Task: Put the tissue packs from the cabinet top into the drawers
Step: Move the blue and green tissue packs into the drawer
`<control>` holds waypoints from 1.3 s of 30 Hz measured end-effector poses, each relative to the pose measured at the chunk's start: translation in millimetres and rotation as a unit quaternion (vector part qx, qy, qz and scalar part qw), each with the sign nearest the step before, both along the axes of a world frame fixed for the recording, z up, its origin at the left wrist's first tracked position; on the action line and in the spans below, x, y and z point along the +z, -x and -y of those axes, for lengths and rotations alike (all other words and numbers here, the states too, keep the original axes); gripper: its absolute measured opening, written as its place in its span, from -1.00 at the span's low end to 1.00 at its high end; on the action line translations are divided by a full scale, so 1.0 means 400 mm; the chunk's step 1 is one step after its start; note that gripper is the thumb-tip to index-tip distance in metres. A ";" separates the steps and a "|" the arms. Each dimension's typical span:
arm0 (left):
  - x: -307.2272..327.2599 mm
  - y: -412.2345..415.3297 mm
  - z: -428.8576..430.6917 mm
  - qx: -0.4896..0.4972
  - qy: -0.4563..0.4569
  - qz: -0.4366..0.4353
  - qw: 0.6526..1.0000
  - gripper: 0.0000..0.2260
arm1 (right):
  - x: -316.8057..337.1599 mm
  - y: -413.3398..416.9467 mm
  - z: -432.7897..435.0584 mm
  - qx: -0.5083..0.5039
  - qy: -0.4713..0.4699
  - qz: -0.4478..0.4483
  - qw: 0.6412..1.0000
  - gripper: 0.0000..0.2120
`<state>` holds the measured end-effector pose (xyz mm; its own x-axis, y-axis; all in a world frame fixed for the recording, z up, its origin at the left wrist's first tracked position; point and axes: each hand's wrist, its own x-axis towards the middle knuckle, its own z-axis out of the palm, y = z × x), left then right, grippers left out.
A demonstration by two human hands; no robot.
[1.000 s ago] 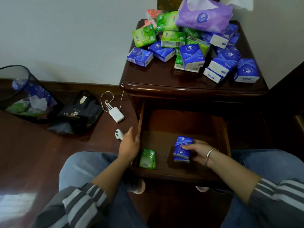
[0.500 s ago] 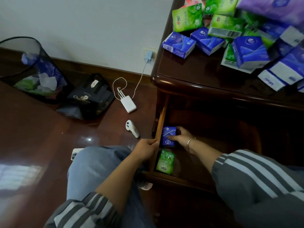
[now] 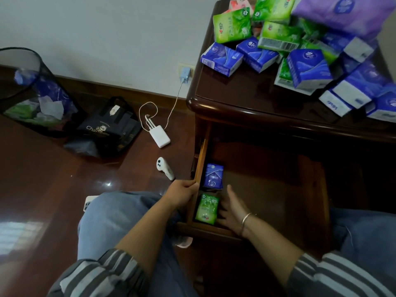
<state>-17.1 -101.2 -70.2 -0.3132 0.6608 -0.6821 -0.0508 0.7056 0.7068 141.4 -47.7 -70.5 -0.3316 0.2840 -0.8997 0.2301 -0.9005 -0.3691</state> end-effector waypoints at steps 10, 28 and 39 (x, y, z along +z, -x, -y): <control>0.030 -0.020 0.006 0.012 -0.012 0.006 1.000 -0.71 | 0.014 -0.002 -0.094 0.059 0.001 0.083 0.995 -0.16; 0.018 -0.004 -0.005 0.046 0.012 0.066 0.997 -0.79 | -0.027 0.090 -0.095 0.008 -0.042 -0.031 0.999 -0.39; 0.072 -0.037 -0.023 -0.033 0.052 -0.041 0.997 -0.75 | 0.088 0.008 -0.082 0.101 -0.192 0.098 0.971 -0.61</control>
<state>-2.4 -92.0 -41.5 -0.3301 0.6081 -0.7220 0.0530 0.7756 0.6290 138.1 -15.1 -35.2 -0.2487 0.5574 -0.7921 0.4875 -0.6346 -0.5996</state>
